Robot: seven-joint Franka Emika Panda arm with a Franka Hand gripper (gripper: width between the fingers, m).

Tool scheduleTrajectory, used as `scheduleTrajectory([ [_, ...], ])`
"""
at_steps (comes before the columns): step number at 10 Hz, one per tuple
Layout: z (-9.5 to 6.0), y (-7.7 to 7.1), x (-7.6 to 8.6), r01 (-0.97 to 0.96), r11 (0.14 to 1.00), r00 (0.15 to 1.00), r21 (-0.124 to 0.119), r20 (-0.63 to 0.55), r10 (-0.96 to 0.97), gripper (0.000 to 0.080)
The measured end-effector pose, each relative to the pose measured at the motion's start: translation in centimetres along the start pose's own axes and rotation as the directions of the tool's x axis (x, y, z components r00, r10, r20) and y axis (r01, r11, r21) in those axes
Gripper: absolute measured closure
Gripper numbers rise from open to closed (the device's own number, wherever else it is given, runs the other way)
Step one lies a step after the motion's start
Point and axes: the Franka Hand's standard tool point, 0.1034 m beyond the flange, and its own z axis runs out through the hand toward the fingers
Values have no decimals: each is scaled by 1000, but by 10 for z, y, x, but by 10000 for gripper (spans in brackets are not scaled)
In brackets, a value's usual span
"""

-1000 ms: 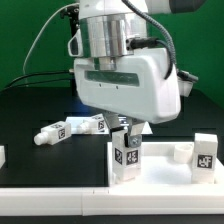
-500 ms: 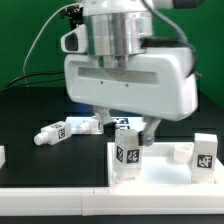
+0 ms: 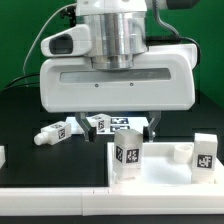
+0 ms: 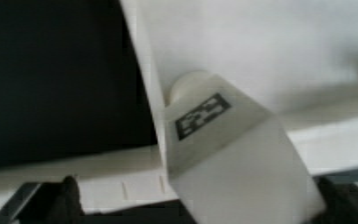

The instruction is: Assemble square table

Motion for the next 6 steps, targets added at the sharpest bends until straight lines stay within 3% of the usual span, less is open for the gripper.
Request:
scheduleTrajectory([
  [1, 1, -8, 1, 106, 994, 994, -3, -9, -106, 150],
  [4, 1, -5, 1, 31, 1000, 999, 0, -10, -31, 162],
  [6, 1, -6, 1, -113, 994, 993, 3, -10, 113, 517],
])
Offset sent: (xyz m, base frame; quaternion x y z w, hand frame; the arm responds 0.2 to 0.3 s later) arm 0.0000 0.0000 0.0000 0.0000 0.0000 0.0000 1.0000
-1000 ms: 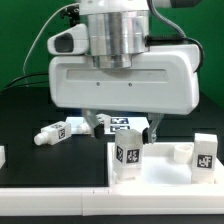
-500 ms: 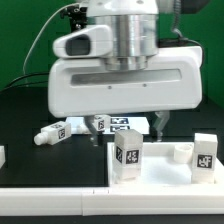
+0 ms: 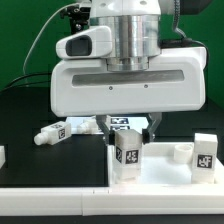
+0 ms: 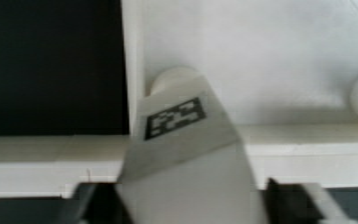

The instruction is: Assemble square table

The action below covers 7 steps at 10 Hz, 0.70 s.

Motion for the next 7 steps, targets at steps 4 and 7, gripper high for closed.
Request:
scheduleTrajectory([
  [4, 1, 3, 1, -375, 927, 927, -5, -21, 375, 515],
  [7, 2, 10, 0, -748, 663, 663, 36, -20, 749, 515],
])
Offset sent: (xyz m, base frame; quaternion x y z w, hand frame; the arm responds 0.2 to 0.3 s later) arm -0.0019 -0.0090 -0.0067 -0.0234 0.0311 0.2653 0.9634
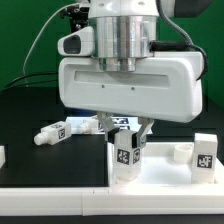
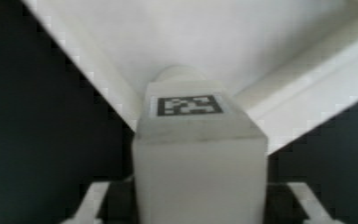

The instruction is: Assemble square table

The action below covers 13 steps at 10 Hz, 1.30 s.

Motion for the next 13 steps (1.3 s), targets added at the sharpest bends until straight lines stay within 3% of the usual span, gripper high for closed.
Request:
scheduleTrajectory([
  [1, 0, 2, 0, -210, 978, 978, 12, 8, 210, 514],
  [2, 0, 3, -1, -346, 938, 938, 10, 8, 346, 514],
  [4, 0, 4, -1, -402, 916, 916, 8, 9, 402, 514],
  [5, 1, 4, -1, -379, 925, 925, 8, 11, 379, 432],
  [6, 2, 2, -4, -290, 957, 957, 5, 7, 290, 256],
  [7, 3, -2, -11, -135, 991, 991, -2, 4, 135, 256],
  [8, 4, -7, -17, 80, 996, 997, -27, -3, -81, 169],
  [11, 4, -9, -18, 327, 944, 945, -32, 4, -327, 155],
  [13, 1, -11, -18, 627, 777, 779, -52, 20, -627, 151],
])
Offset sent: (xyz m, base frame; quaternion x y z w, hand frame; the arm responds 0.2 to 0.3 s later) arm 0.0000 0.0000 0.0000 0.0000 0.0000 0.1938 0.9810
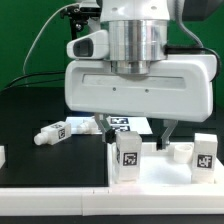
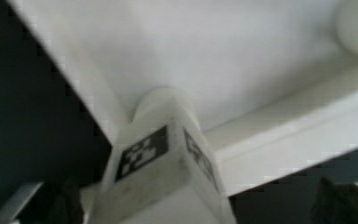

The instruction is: Assemble square table

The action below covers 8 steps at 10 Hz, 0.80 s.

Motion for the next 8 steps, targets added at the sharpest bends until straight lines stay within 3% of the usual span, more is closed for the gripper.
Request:
scheduleTrajectory([
  [2, 3, -8, -5, 340, 940, 941, -14, 10, -340, 151],
  [5, 3, -4, -4, 319, 948, 948, -20, 6, -319, 186],
  [6, 2, 1, -2, 303, 953, 953, -25, 5, -303, 366],
  [7, 1, 6, 0, 211, 977, 978, -30, -2, -211, 366],
  [8, 2, 7, 0, 125, 992, 992, -31, -4, -125, 516],
])
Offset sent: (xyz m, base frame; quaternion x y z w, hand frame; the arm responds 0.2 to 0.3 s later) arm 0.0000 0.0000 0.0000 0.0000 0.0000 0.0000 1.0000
